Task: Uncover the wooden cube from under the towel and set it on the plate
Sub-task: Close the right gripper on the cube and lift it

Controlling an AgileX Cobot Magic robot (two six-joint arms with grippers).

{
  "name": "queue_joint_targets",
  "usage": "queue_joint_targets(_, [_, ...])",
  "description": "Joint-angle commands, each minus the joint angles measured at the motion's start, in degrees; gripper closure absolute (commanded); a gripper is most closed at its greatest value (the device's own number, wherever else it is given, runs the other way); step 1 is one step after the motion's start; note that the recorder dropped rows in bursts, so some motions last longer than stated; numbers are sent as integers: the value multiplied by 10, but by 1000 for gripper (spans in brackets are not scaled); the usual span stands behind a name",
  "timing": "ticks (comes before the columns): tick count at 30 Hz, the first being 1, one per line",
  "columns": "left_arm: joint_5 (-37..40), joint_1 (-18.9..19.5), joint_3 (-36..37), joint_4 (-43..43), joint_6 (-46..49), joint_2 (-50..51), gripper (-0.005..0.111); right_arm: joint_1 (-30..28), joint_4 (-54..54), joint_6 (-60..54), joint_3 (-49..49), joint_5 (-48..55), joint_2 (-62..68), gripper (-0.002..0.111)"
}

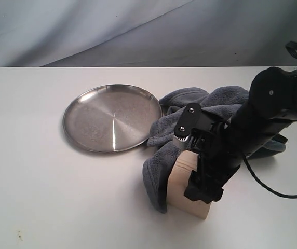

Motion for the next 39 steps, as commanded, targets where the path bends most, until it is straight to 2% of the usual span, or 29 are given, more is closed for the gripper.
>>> queue_joint_targets(1, [-6,1,3,-1,-1,-2,107,1,13,1,1,18,-3,59])
queue_joint_targets(9, [-6,1,3,-1,-1,-2,107,1,13,1,1,32,-15,63])
queue_joint_targets(19, [-6,1,3,-1,-1,-2,107,1,30,1,1,28,-115,65])
queue_joint_targets(23, [-6,1,3,-1,-1,-2,107,1,61,-9,1,-11,-129,65])
queue_joint_targets(28, [-6,1,3,-1,-1,-2,107,1,154,-79,1,-37,-129,65])
queue_joint_targets(32, [-6,1,3,-1,-1,-2,107,1,212,-96,1,1,-132,65])
queue_joint_targets(36, [-6,1,3,-1,-1,-2,107,1,204,-96,1,64,-147,65])
queue_joint_targets(39, [-6,1,3,-1,-1,-2,107,1,202,-96,1,67,-162,65])
